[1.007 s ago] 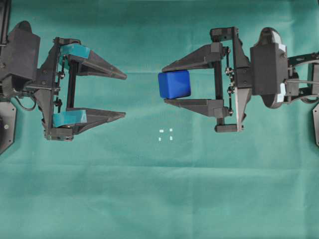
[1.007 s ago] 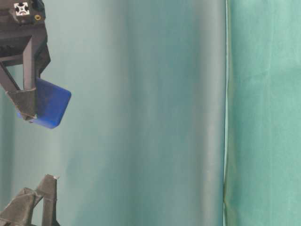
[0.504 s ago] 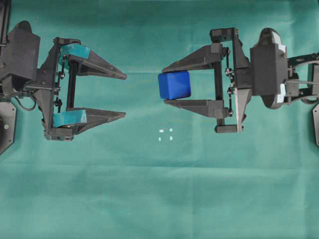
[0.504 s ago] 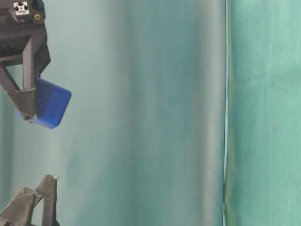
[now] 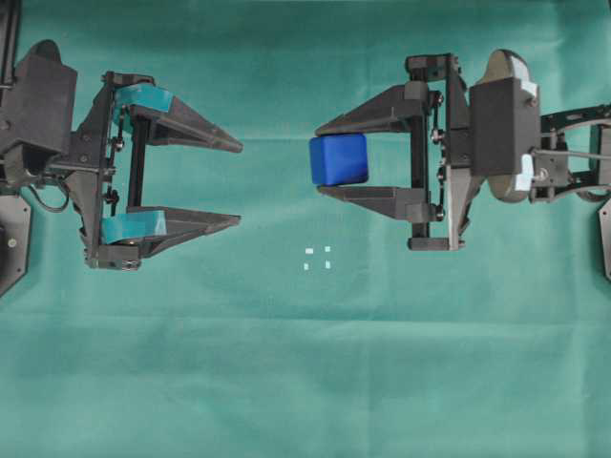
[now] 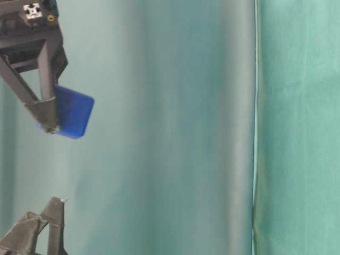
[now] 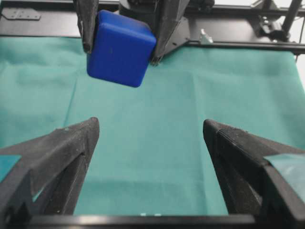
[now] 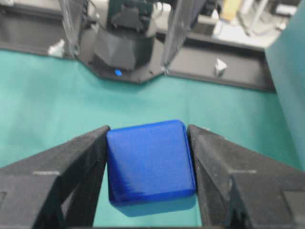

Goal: Handover the blue block to the right arm after grasping it with the left arm, then place it in the designated position.
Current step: 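Hold the cube in the right gripper above the table, then lower the cube with the right gripper toward the white tape marks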

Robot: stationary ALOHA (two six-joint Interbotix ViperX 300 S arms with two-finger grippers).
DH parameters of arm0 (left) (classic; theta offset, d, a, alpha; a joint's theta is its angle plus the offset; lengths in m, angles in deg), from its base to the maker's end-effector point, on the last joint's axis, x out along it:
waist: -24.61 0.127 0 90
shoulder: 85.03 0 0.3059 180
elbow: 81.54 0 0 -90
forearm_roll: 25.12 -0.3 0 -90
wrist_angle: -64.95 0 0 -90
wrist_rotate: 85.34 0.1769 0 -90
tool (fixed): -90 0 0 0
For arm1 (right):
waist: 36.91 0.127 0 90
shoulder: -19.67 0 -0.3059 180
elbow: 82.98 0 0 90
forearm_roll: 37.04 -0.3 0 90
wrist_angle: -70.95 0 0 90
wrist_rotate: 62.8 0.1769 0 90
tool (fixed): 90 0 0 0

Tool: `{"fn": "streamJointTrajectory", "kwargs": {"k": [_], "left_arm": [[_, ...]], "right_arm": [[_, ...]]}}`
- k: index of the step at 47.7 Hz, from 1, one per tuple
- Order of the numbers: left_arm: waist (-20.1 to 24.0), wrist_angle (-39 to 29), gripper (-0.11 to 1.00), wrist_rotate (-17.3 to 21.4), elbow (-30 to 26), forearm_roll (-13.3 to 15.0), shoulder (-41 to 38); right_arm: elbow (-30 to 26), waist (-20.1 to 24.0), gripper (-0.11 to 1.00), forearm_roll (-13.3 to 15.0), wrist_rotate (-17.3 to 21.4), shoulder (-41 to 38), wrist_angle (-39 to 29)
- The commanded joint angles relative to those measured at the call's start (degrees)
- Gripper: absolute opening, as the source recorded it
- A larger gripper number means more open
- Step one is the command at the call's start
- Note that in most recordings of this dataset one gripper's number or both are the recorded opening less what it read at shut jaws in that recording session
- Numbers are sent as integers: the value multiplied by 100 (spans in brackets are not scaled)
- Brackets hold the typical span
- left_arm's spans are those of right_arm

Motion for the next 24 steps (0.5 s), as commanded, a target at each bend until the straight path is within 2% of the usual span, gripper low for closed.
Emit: {"fn": "streamJointTrajectory", "kwargs": {"k": [1, 18, 24], "left_arm": [[-18, 26, 100, 9, -97, -9, 26], [-18, 26, 100, 9, -97, -9, 26], [-18, 26, 100, 9, -105, -9, 26]], "right_arm": [[-141, 70, 56, -35, 26, 97, -202], [-132, 369, 56, -308, 114, 105, -1485], [-132, 466, 56, -396, 97, 114, -1714]]}}
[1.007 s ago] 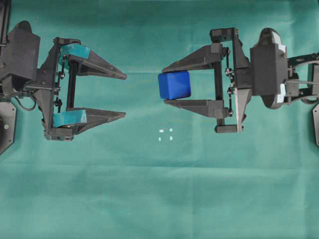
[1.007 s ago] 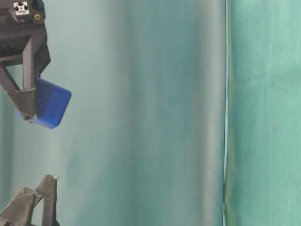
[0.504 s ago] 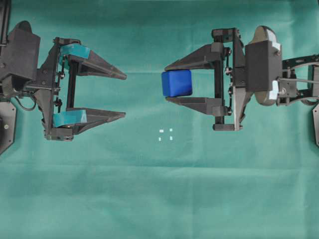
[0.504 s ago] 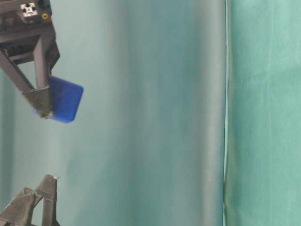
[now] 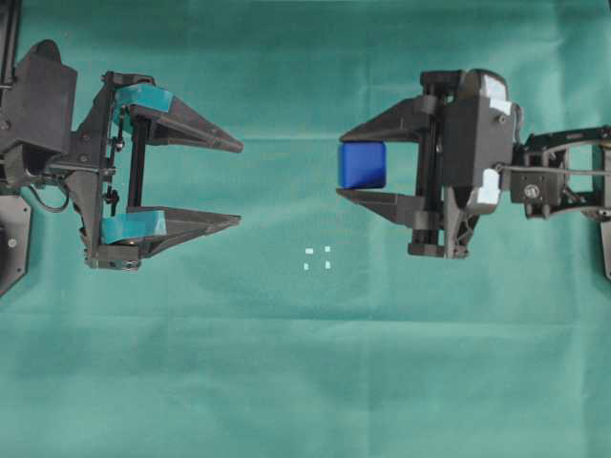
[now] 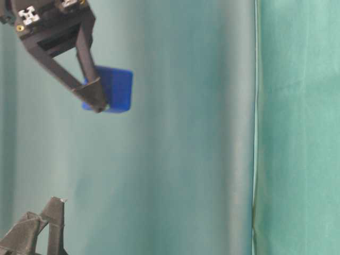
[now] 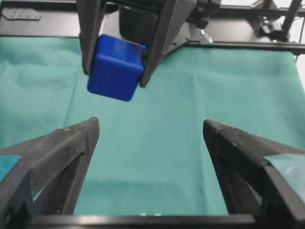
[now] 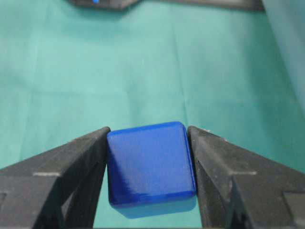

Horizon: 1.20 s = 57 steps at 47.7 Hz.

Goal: Handover the blue block to the right arm after grasping it with the left arm, then place it in the designated position.
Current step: 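Lower the cube with the right gripper toward the white tape marks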

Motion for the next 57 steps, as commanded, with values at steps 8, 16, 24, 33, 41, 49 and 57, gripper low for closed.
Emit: {"fn": "streamJointTrajectory", "kwargs": {"k": [8, 16, 24, 33, 41, 49, 57], "left_arm": [[-18, 26, 100, 0, -105, -9, 26], [-18, 26, 100, 0, -97, -9, 26], [-18, 26, 100, -9, -105, -9, 26], [-18, 26, 100, 0, -105, -9, 26], [-18, 18, 100, -9, -97, -9, 26], [-18, 26, 100, 0, -97, -9, 26], [-18, 26, 100, 0, -105, -9, 26]], "right_arm": [[-141, 79, 56, -53, 9, 123, -123], [-141, 70, 56, -62, 18, 123, -123], [-141, 79, 56, -70, 18, 123, -132], [-132, 79, 56, -70, 35, 123, -141], [-79, 79, 56, -167, 26, 114, -123], [9, 70, 56, -308, 26, 18, -9], [70, 70, 56, -483, 26, -185, 264]]}}
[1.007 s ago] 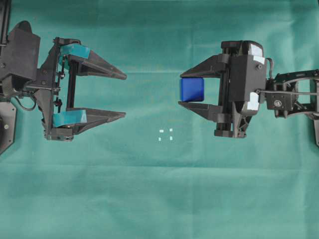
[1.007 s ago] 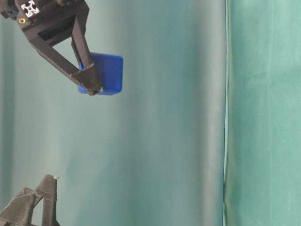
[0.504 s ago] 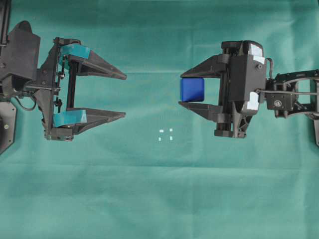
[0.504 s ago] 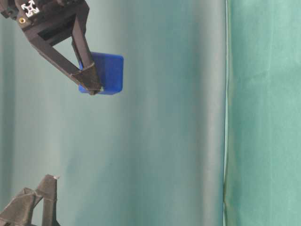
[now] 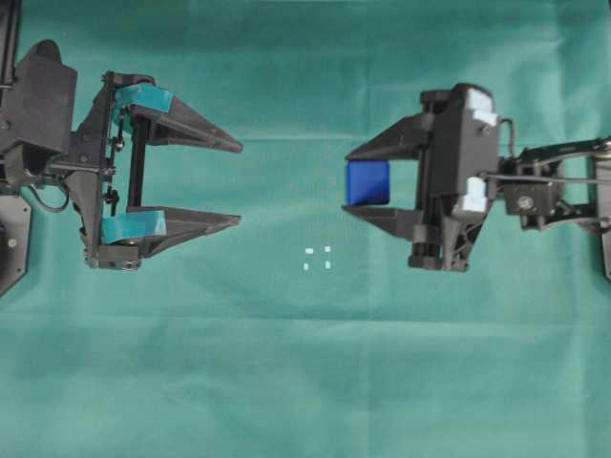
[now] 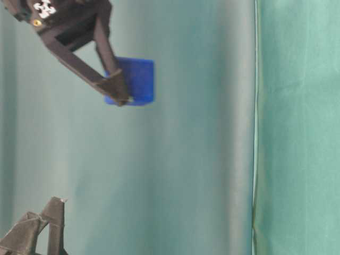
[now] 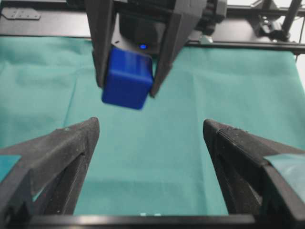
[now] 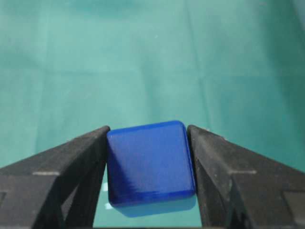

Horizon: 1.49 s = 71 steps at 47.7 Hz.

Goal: Handover the blue block to the right arm after grasping it with the left arm, then place it in the designated position.
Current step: 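Lower the cube with the right gripper toward the white tape marks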

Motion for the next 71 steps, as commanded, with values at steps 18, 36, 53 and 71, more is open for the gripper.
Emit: {"fn": "streamJointTrajectory", "kwargs": {"k": [18, 36, 53, 71], "left_arm": [[-9, 26, 100, 0, -105, -9, 26], [-9, 26, 100, 0, -97, -9, 26], [-18, 26, 100, 0, -88, -9, 26], [-9, 18, 100, 0, -97, -9, 18]], "right_arm": [[44, 0, 56, -369, 9, -677, 844], [18, -62, 56, -642, 26, -1529, 1608], [-70, -202, 56, -738, 18, -2268, 2259], [-185, -246, 56, -923, 18, -2892, 2716]]}}
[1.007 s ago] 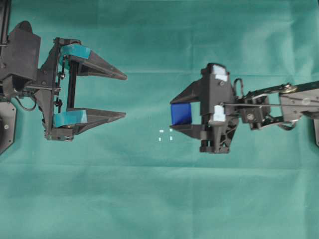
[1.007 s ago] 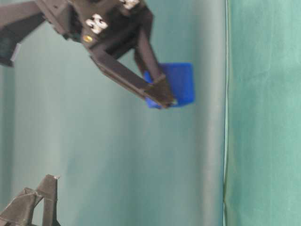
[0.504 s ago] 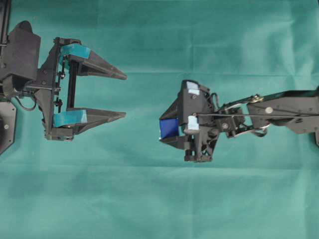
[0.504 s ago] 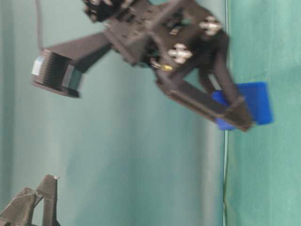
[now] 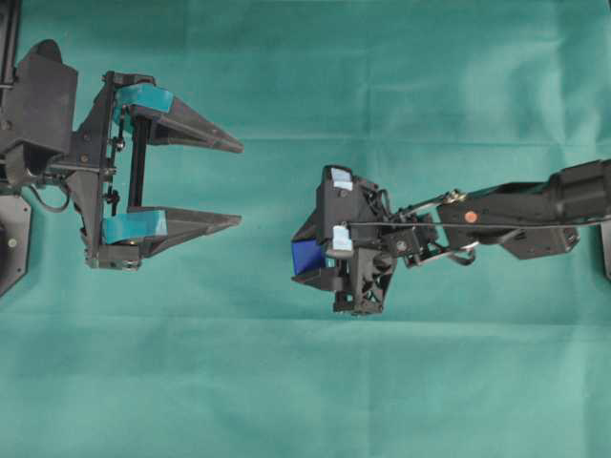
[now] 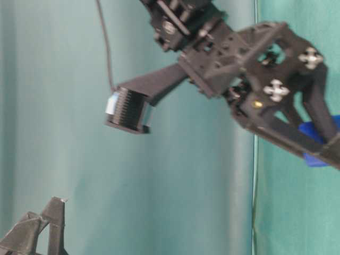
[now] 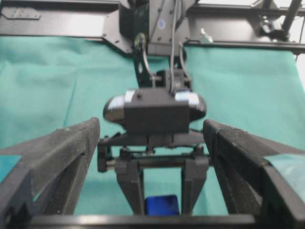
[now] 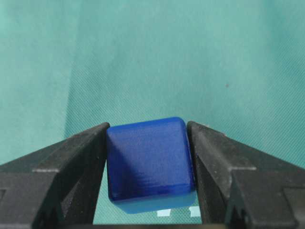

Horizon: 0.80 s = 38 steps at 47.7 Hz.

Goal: Handover the blue block to the right arm after grasping it with the left arm, then place it in the designated position.
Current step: 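Lower the cube with the right gripper toward the white tape marks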

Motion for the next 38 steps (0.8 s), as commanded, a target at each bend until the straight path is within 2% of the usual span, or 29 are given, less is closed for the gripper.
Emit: {"fn": "streamJointTrajectory", "kwargs": {"k": [1, 9, 38], "left_arm": [[-18, 26, 100, 0, -97, -9, 18], [-18, 26, 100, 0, -97, -9, 18], [-18, 26, 100, 0, -105, -9, 26]], "right_arm": [[-167, -26, 56, -88, 0, -9, 70], [-202, -35, 56, -167, 0, -167, 79], [-185, -35, 56, -176, 0, -176, 62]]}}
